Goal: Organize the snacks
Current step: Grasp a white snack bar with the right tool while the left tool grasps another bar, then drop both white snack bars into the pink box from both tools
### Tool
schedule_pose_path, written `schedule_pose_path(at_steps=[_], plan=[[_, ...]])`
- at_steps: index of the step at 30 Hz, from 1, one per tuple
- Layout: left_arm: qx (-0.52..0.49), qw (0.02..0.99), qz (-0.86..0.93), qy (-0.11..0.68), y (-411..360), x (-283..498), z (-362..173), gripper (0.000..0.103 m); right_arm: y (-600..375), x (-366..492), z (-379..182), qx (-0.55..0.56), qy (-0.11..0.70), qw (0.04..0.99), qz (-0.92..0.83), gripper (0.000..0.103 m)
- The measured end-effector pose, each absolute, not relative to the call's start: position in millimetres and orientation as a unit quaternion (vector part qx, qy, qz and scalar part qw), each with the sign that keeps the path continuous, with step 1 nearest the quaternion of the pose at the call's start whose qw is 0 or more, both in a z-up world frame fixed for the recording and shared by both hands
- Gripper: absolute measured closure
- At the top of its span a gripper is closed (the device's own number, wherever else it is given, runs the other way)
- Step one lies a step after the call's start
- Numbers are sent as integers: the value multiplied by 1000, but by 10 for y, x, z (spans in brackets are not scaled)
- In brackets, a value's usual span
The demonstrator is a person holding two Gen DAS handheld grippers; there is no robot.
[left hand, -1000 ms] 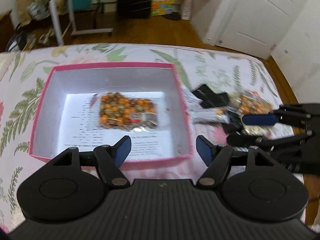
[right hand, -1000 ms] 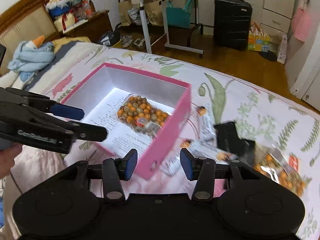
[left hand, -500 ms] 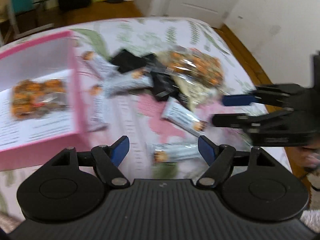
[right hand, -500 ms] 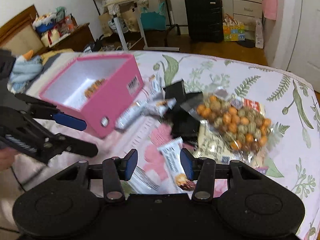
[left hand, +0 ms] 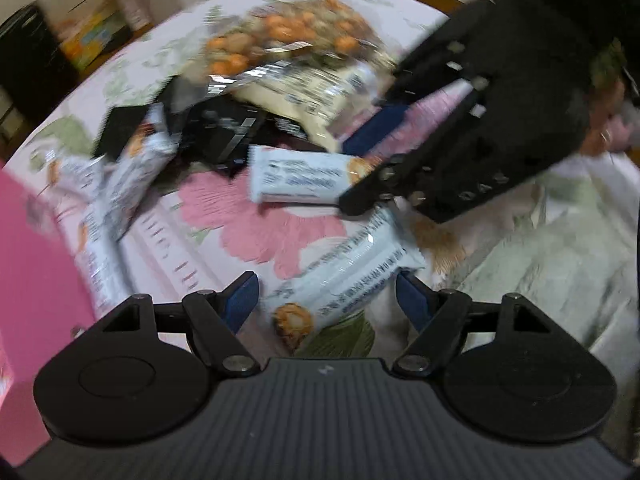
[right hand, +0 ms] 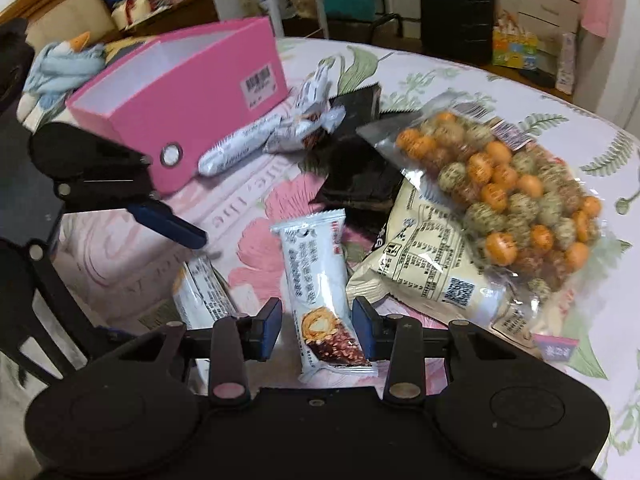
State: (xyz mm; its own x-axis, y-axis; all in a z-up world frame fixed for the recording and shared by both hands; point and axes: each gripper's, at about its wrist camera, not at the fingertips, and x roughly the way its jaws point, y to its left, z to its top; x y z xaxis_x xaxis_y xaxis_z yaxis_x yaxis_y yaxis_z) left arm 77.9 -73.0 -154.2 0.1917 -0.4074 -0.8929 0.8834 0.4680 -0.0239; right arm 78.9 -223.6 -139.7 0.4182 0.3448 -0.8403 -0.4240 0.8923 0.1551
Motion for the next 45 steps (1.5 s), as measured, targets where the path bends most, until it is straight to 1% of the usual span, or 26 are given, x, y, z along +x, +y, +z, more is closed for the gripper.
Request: schedule_pose_path(at_steps=[2, 4, 6, 7, 9, 13, 19, 22, 25, 36, 45], plan=[[284, 723, -450, 440, -789, 751, -1626, 28, -2213, 796, -1461, -48, 490, 842, 222, 59], [284, 726, -448, 438, -825, 737, -1677, 38, -2223, 793, -1476, -38, 486, 846, 215, 59], [276, 727, -450, 439, -824, 716, -1661, 53, -2247, 784, -1464, -29, 485, 849, 210, 67], [277, 724, -451, 442, -822, 698, -1639, 56, -2259, 770, -1449, -24, 484, 850, 207, 72], [272, 722, -440, 458, -812, 687, -1598, 59, -2280, 748, -1417, -14, 487, 850, 201, 73], [240, 721, -412, 504, -687, 731, -1488, 60, -2303, 668, -1328, 26, 496, 848, 185, 74], [214, 737, -377, 520, -365, 736, -1216, 60, -2212, 522, -1143, 51, 506, 844, 170, 74], [223, 740, -354, 527, -249, 711, -1100, 60, -2112, 456, -1048, 51, 530, 833, 151, 74], [226, 745, -338, 529, -123, 705, -1004, 60, -2010, 367, -908, 54, 533, 828, 162, 74], [132, 764, -282, 565, 563, 786, -502, 60, -1507, 308, -277, 47, 511, 819, 258, 74], [64, 809, -211, 544, 1022, 1093, -137, 60, -1001, 774, -75, 55, 472, 836, 274, 74]])
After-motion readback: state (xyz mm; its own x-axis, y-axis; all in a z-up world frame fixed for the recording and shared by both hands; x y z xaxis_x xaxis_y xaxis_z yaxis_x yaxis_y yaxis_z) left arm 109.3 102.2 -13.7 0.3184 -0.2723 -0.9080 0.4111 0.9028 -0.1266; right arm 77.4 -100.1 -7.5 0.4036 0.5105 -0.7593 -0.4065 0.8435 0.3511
